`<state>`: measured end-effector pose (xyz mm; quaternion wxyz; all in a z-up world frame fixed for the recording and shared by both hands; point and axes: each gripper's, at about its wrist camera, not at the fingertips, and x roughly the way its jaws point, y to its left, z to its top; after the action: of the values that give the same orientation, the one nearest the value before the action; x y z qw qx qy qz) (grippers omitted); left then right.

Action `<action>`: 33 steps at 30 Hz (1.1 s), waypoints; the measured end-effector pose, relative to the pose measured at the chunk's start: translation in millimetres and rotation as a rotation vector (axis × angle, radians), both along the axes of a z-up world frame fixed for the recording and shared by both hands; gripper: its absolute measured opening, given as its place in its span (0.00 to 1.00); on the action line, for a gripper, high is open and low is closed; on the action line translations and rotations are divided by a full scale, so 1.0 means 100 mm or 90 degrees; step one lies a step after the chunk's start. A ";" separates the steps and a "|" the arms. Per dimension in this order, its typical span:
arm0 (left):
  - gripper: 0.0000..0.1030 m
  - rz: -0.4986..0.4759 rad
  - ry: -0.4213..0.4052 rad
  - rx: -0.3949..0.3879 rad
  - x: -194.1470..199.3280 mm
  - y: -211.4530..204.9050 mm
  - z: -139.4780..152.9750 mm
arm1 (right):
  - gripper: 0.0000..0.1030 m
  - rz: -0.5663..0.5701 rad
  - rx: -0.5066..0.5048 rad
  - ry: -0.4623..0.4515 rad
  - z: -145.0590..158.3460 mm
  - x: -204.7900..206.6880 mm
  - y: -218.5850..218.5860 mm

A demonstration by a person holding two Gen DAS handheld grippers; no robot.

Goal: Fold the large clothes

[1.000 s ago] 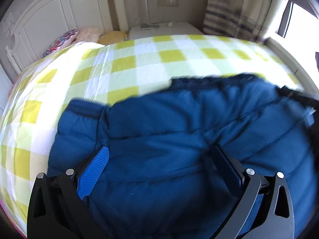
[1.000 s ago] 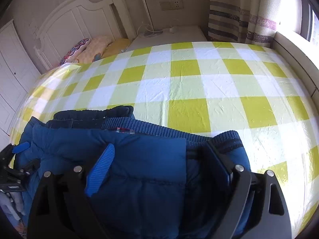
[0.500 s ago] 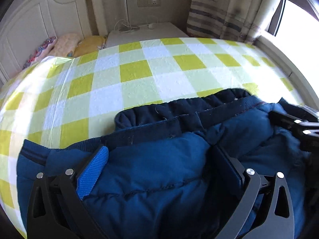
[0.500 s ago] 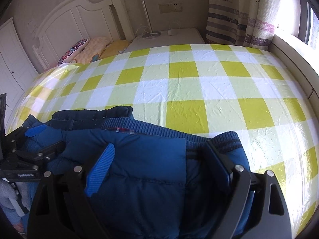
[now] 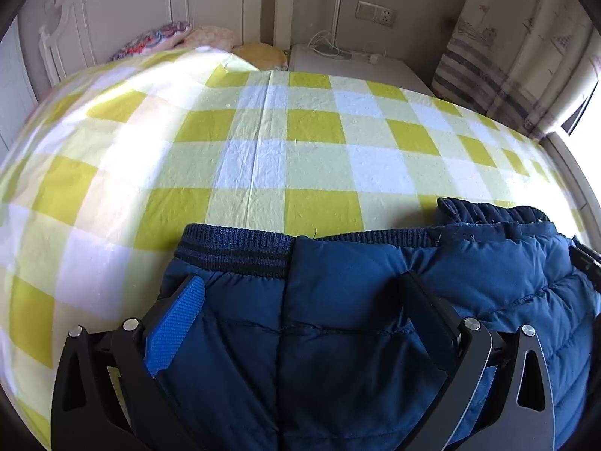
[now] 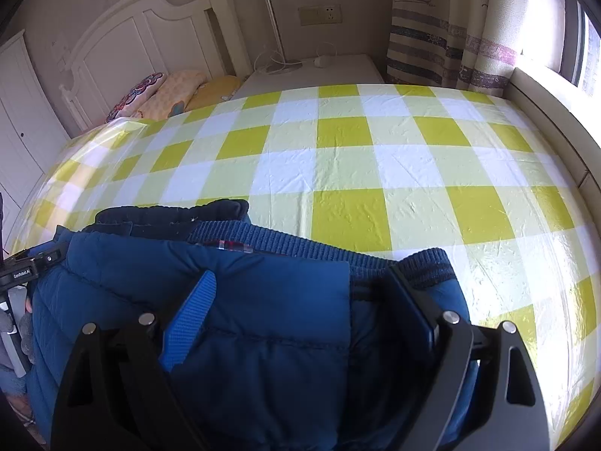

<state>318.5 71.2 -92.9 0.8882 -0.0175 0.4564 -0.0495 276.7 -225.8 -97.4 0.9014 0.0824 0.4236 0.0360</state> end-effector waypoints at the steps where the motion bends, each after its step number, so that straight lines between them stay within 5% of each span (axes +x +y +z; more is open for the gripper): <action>1: 0.96 0.013 -0.020 -0.005 -0.07 0.04 0.06 | 0.86 0.000 0.003 -0.001 0.00 0.00 0.00; 3: 0.94 0.063 -0.081 -0.008 -0.33 0.21 0.28 | 0.86 0.000 0.004 -0.001 -0.01 0.01 0.00; 5: 0.95 0.047 -0.142 -0.079 -0.75 0.31 0.50 | 0.86 0.001 0.003 0.000 -0.01 0.02 0.00; 7: 0.95 0.007 -0.176 -0.062 -1.07 0.23 0.55 | 0.86 0.001 0.006 0.001 -0.01 0.01 -0.01; 10: 0.96 -0.037 -0.099 0.067 -1.00 0.04 0.12 | 0.86 0.001 0.006 0.000 -0.01 0.01 -0.01; 14: 0.96 -0.022 -0.031 -0.031 -0.77 0.26 0.00 | 0.86 0.000 -0.003 0.000 0.02 0.02 -0.02; 18: 0.96 -0.019 -0.038 -0.017 -0.82 0.20 -0.02 | 0.83 -0.048 -0.135 -0.023 0.31 -0.17 0.26; 21: 0.96 -0.018 -0.037 -0.018 -0.84 0.20 -0.01 | 0.84 0.058 -0.153 -0.108 0.64 -0.68 0.85; 25: 0.96 -0.019 -0.039 -0.026 -0.86 0.23 0.02 | 0.87 0.199 -0.258 -0.070 0.23 -1.04 1.65; 27: 0.96 -0.019 -0.040 -0.035 -0.84 0.26 0.01 | 0.88 0.192 -0.321 -0.093 0.06 -1.10 1.81; 33: 0.96 -0.020 -0.038 -0.050 -0.84 0.29 0.01 | 0.88 0.135 -0.233 -0.088 0.24 -1.14 1.31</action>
<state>234.6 100.6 -91.5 0.8993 -0.0436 0.4273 -0.0816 162.6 -94.4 -73.5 0.9193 -0.1304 0.3666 0.0589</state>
